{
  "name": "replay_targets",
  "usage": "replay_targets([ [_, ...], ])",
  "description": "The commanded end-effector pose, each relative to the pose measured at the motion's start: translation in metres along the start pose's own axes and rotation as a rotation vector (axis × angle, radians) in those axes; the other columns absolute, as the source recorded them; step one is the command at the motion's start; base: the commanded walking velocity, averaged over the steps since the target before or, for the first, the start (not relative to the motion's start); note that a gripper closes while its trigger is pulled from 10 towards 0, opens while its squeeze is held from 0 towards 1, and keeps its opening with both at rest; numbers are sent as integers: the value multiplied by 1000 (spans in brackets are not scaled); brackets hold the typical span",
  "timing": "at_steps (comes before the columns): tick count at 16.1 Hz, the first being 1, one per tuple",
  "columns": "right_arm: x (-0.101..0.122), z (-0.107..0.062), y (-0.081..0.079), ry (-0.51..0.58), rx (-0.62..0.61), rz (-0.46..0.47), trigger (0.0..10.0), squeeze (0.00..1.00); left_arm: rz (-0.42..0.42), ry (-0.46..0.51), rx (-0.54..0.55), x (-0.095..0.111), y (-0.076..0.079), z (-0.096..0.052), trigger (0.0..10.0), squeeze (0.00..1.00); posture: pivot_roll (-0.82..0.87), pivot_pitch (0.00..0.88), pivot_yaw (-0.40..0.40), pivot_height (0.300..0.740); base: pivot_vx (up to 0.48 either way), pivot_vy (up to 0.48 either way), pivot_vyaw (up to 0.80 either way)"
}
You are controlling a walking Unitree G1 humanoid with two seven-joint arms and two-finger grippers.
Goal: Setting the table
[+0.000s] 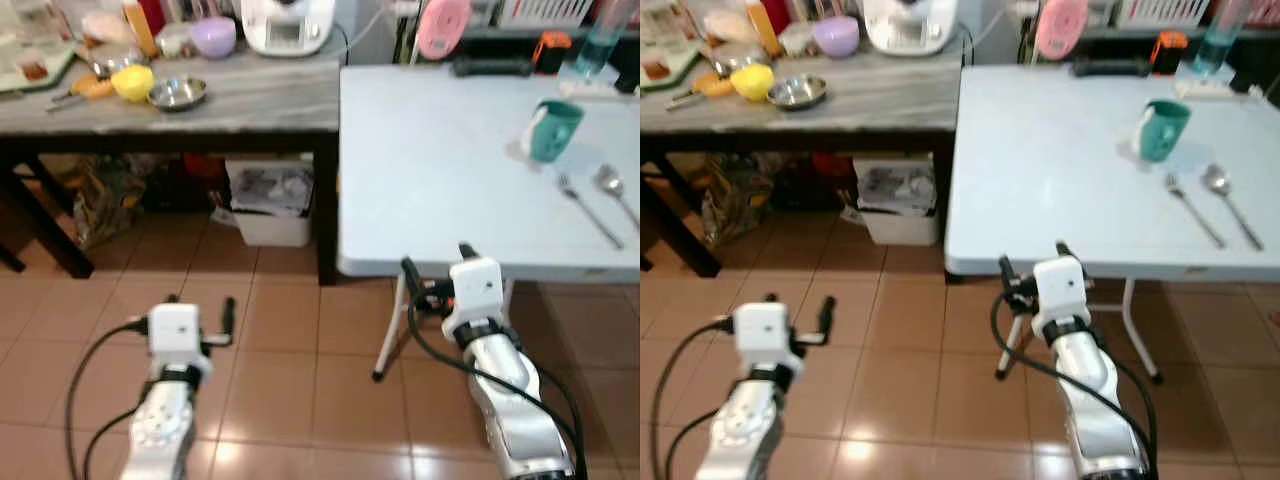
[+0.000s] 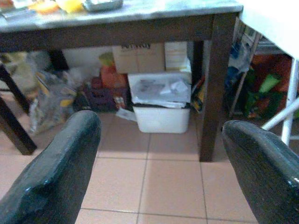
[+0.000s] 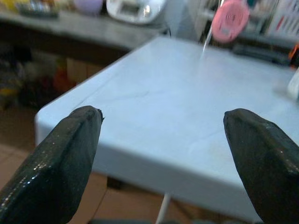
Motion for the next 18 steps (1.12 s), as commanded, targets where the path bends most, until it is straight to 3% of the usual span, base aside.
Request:
replay_targets([
  [1, 4, -2, 7, 7, -15, -15, 10000, 0, 3, 19, -4, 6, 3, 1, 10000, 0, -144, 88, 72, 740, 0, -394, 0],
  [6, 4, -6, 9, 0, -15, -29, 10000, 0, 2, 19, -14, 5, 6, 3, 10000, 0, -159, 83, 72, 740, 0, -394, 0],
  [12, 2, -8, 10, -8, -22, -33, 10000, 0, -9, 23, -26, 6, 11, 5, 10000, 0, -166, 84, 75, 740, 0, 0, 0],
  [15, 2, -7, 12, -14, -26, -36, 10000, 0, -62, 49, -32, 12, 13, 6, 10000, 0, -169, 85, 74, 740, 0, 0, 0],
  [18, 1, -7, 10, -21, -22, -34, 10000, 0, -60, 61, -47, 14, 17, 7, 10000, 0, -172, 86, 71, 740, 0, 0, -533],
])
Point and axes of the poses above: a point about 5 cm out from each wrist's last joint towards the gripper, its own z axis pointing out of the wrist towards the gripper, its own x axis along the axis of the wrist's last joint, y = z × x, the point moved 6 cm from there along z, pointing out of the wrist towards the gripper, and after that the axes turned 7 degrees about z, right-handed, at the moved point
